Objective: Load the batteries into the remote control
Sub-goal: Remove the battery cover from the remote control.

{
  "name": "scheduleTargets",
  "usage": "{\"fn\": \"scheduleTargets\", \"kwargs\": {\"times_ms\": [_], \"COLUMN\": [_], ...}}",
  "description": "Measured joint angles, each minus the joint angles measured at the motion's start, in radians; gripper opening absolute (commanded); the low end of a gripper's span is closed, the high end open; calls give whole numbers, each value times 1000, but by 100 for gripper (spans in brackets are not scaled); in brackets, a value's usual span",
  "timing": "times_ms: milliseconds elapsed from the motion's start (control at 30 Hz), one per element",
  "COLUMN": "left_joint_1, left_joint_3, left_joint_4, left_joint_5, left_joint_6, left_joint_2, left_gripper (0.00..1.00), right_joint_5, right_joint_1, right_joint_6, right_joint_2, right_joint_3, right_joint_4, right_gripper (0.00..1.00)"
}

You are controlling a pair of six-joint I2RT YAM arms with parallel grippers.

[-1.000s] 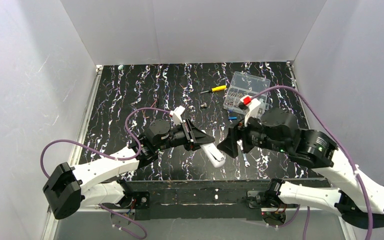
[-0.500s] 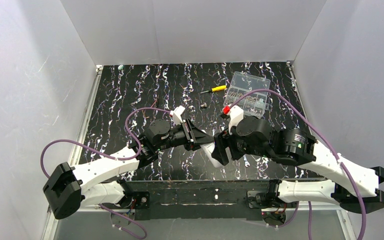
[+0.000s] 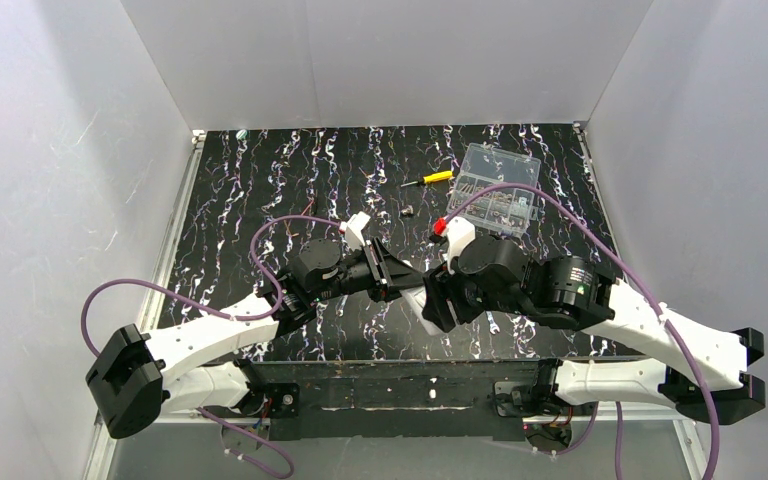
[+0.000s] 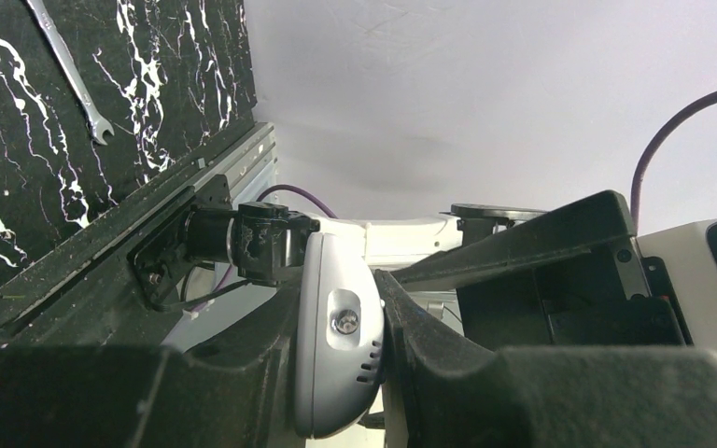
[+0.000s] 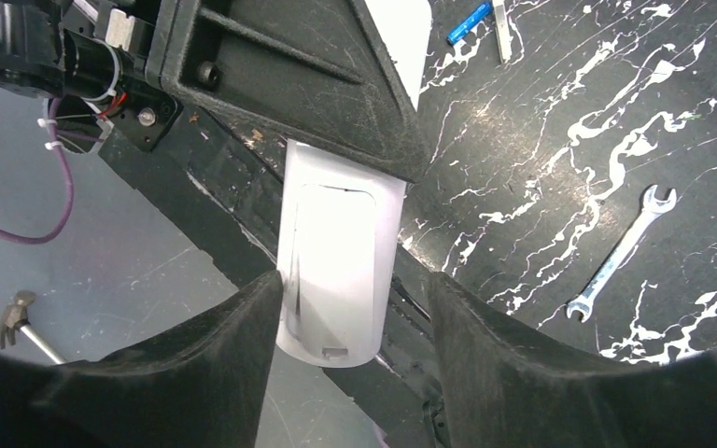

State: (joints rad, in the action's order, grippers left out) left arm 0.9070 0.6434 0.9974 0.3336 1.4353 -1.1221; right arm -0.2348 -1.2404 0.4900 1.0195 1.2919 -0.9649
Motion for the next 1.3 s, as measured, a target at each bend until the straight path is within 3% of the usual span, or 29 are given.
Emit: {"fn": "scheduleTargets", "kwargs": {"times_ms": [500,1300], "left_joint_1": [0,0], "left_joint_3": [-10,-11], "left_joint_4": [0,0], "left_joint_5": [-4,-3], "left_joint_6": [-3,-2], "left_joint_2": [0,0], "left_gripper": [0,0], "right_joint_5": [20,28], "right_joint_1": [-5,-5], "right_joint_6": [-1,-5], "right_joint_2": [1,0], "right_joint_3": [-12,-14], "right_joint_4": [12,12], "right_gripper": [50,38]}}
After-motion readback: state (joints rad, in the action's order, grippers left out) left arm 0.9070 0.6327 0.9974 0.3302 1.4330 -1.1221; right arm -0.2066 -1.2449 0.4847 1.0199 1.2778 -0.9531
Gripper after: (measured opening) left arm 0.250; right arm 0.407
